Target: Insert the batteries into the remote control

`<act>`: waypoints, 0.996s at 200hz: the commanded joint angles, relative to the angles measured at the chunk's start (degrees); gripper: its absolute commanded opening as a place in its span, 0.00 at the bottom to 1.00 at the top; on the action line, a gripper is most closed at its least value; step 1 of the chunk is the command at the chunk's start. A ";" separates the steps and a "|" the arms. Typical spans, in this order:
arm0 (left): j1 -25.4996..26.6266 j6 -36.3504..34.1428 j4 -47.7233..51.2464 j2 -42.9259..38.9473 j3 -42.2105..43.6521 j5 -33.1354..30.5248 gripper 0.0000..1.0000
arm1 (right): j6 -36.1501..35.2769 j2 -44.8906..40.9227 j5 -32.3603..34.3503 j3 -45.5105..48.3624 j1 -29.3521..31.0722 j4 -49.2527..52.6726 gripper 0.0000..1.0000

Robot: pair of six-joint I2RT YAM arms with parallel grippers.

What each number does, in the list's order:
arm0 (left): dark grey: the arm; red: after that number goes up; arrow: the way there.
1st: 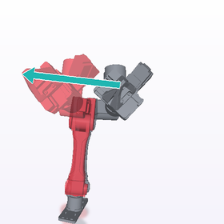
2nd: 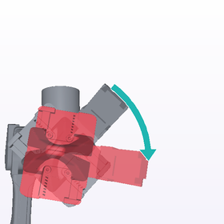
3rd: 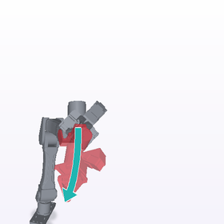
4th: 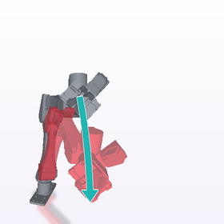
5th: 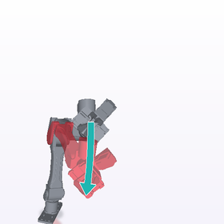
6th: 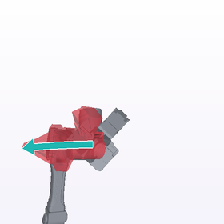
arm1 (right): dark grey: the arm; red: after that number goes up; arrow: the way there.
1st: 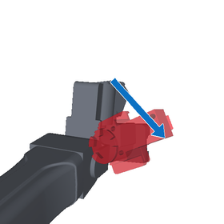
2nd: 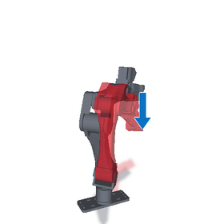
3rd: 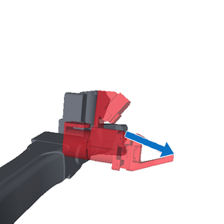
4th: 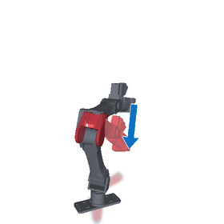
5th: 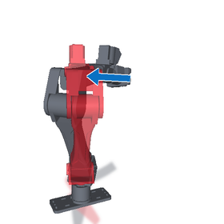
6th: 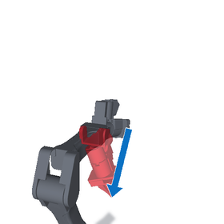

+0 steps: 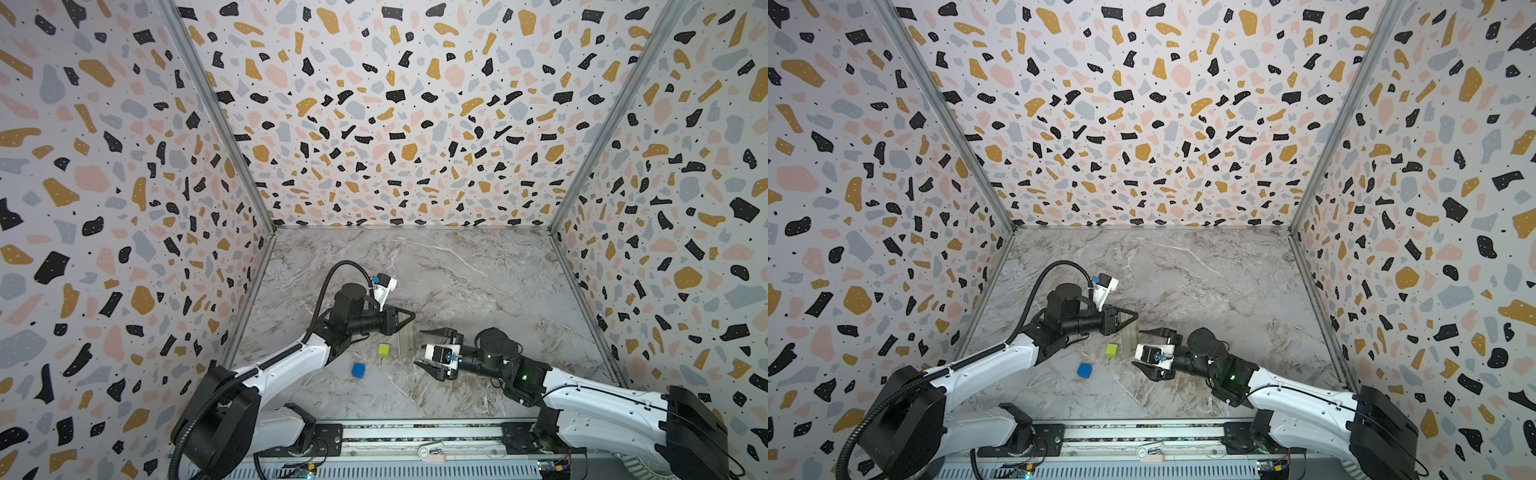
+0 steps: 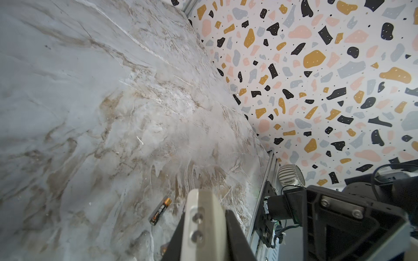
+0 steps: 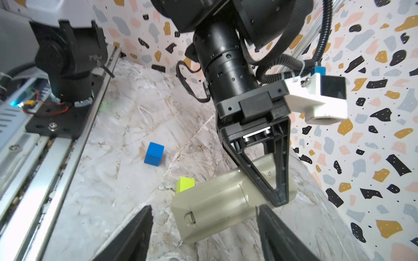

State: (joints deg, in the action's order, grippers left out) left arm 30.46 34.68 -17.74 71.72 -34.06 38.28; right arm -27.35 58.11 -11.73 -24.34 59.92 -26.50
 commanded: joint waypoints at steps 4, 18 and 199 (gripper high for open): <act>-0.46 3.07 -3.01 -1.81 1.01 4.50 0.00 | -4.76 -0.44 5.97 -1.28 3.07 -0.78 0.74; -0.49 2.19 0.03 -2.24 0.87 4.78 0.00 | -5.18 -0.60 6.47 -0.59 3.56 -1.68 0.72; -0.49 3.52 8.27 -5.45 0.31 4.49 0.00 | -8.99 7.19 15.14 -3.39 10.38 -0.90 0.54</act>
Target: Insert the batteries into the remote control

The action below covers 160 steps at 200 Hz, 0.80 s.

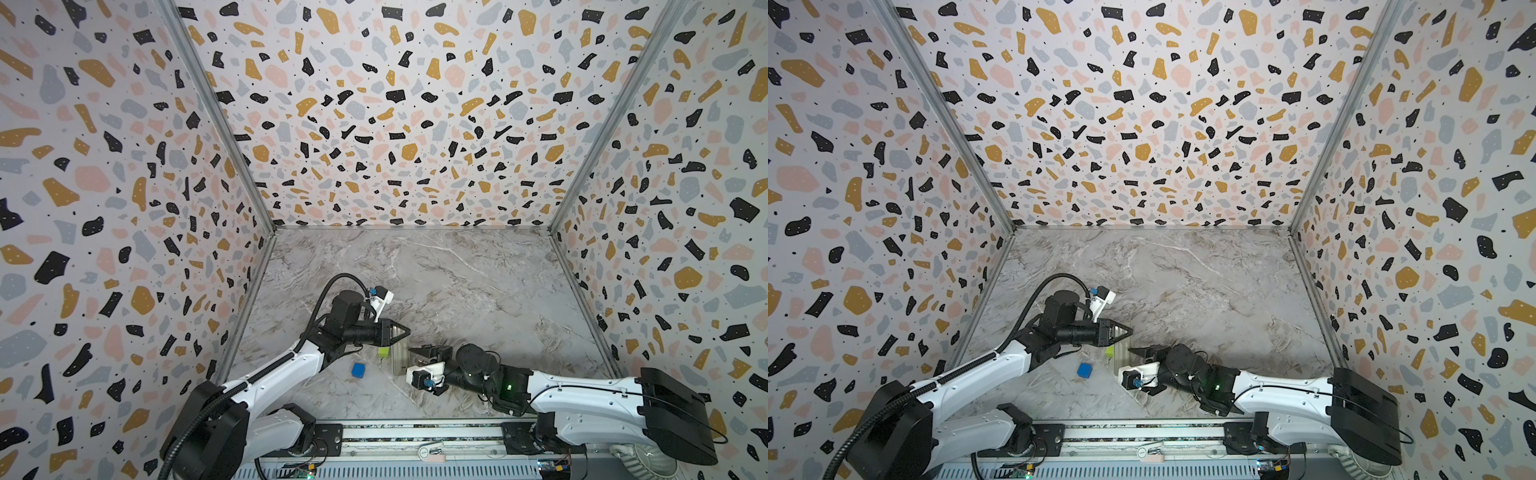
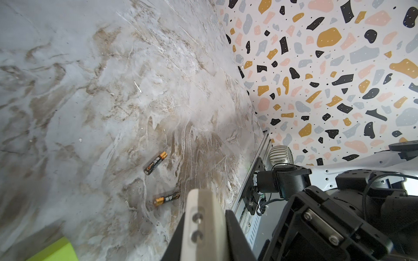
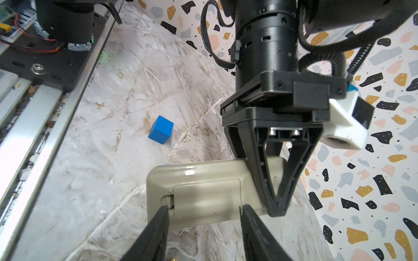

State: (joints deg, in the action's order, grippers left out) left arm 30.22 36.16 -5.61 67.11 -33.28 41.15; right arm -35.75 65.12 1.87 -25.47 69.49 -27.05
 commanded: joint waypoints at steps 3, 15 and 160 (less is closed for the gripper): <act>-0.25 2.14 -3.82 -0.82 -0.47 1.72 0.00 | -0.63 0.31 1.64 -2.29 0.86 -0.37 0.53; -0.20 2.25 -3.89 -0.74 -0.51 1.99 0.00 | -0.81 0.60 2.00 -2.43 1.16 -0.37 0.54; 1.16 3.21 -5.32 0.30 0.23 3.41 0.00 | -1.43 3.69 5.99 -3.57 2.13 -0.36 0.51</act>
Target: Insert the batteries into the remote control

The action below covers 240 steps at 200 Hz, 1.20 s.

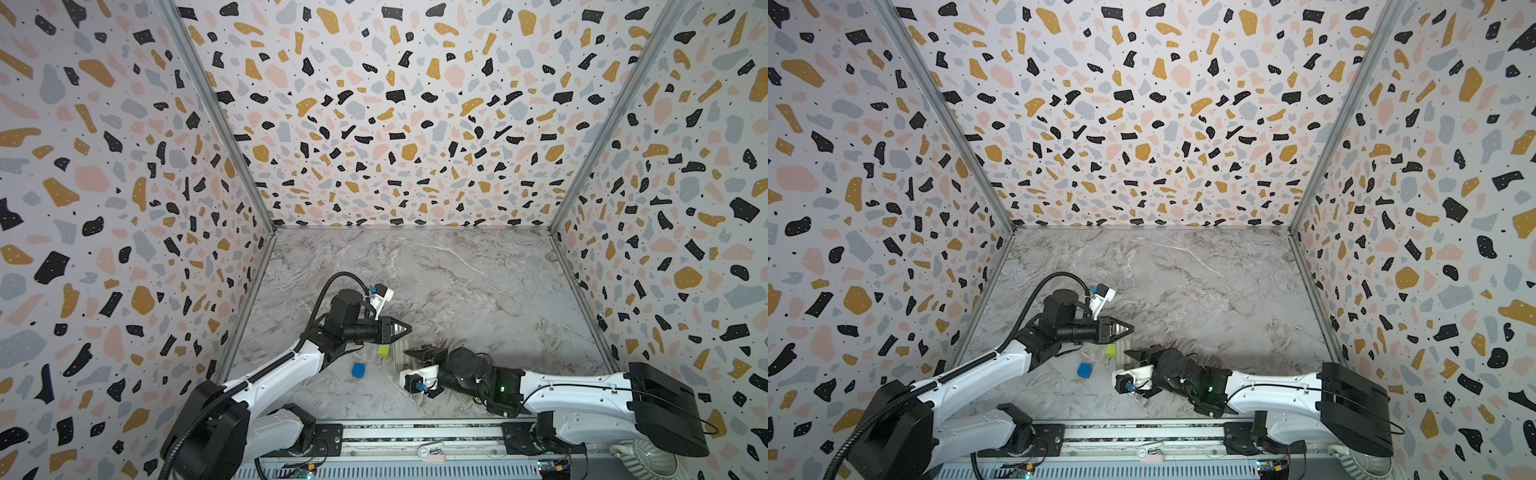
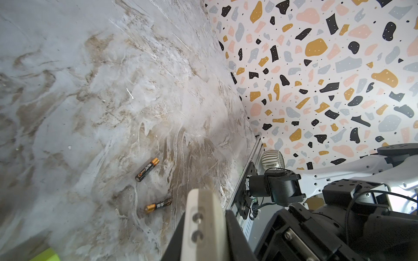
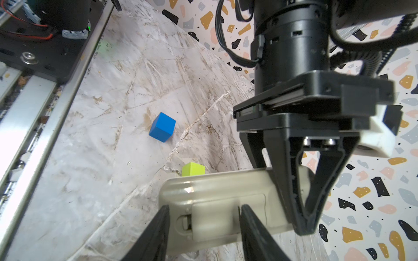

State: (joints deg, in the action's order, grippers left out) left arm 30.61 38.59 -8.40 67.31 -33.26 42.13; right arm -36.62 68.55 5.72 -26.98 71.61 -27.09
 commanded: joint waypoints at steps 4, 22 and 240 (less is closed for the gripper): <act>0.77 0.74 -2.51 0.10 0.26 2.43 0.00 | -0.68 0.32 2.24 -2.02 -0.03 -0.32 0.51; 0.77 0.37 -2.01 0.11 0.22 2.52 0.00 | -0.87 0.50 3.09 -2.04 0.10 -0.33 0.50; 1.03 -0.71 0.36 -0.16 -0.11 3.35 0.00 | -4.95 5.55 12.98 -2.18 3.03 -3.44 0.49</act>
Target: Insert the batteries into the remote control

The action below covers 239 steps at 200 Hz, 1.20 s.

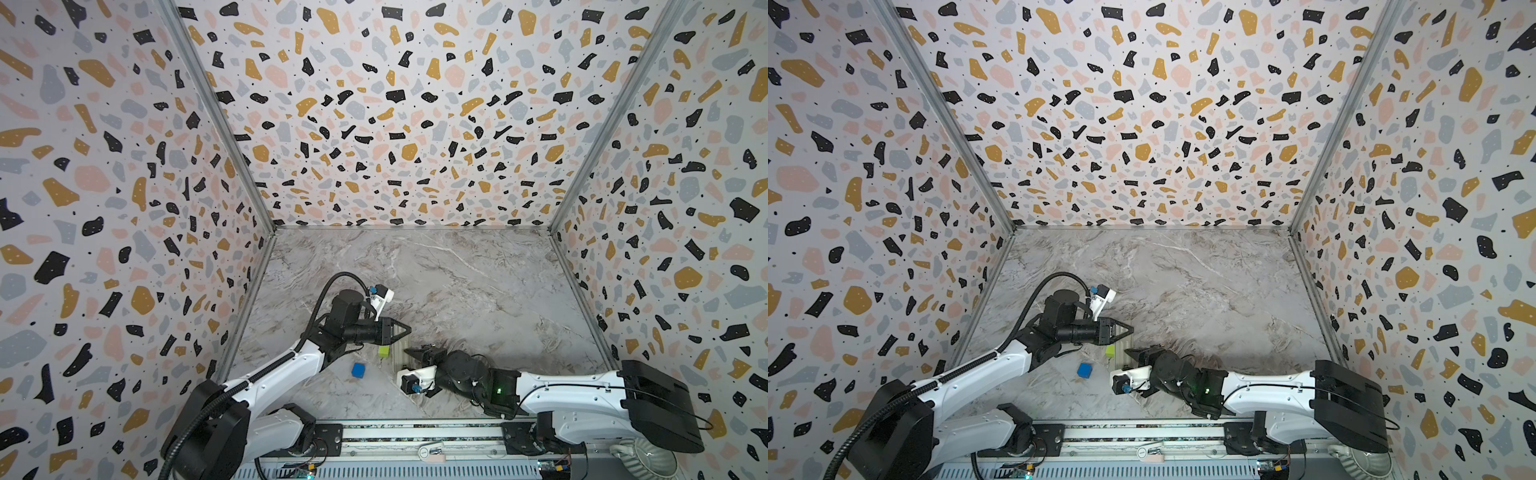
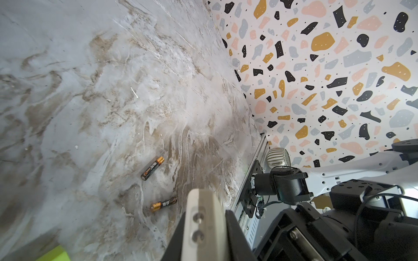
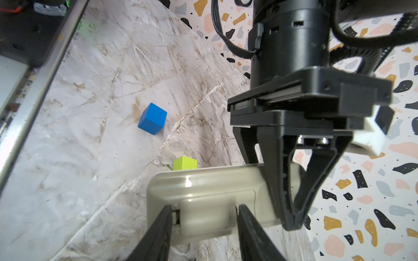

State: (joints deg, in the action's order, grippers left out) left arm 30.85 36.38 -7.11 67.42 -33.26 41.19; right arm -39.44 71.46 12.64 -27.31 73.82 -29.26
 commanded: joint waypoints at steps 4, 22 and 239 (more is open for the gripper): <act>0.79 1.50 -0.90 -0.27 -0.18 4.34 0.00 | -1.99 2.79 6.14 -1.80 0.84 -1.37 0.49; 0.79 1.41 -0.86 -0.27 -0.40 4.43 0.00 | -1.87 2.55 6.47 -1.56 0.80 -2.08 0.49; 1.58 -2.98 6.49 1.31 -3.59 -0.09 0.00 | -0.75 -2.02 12.93 0.06 0.59 -5.96 0.48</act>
State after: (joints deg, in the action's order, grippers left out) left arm 31.27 34.24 -4.84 68.53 -36.29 38.39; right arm -40.60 71.77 21.12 -26.89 75.40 -31.70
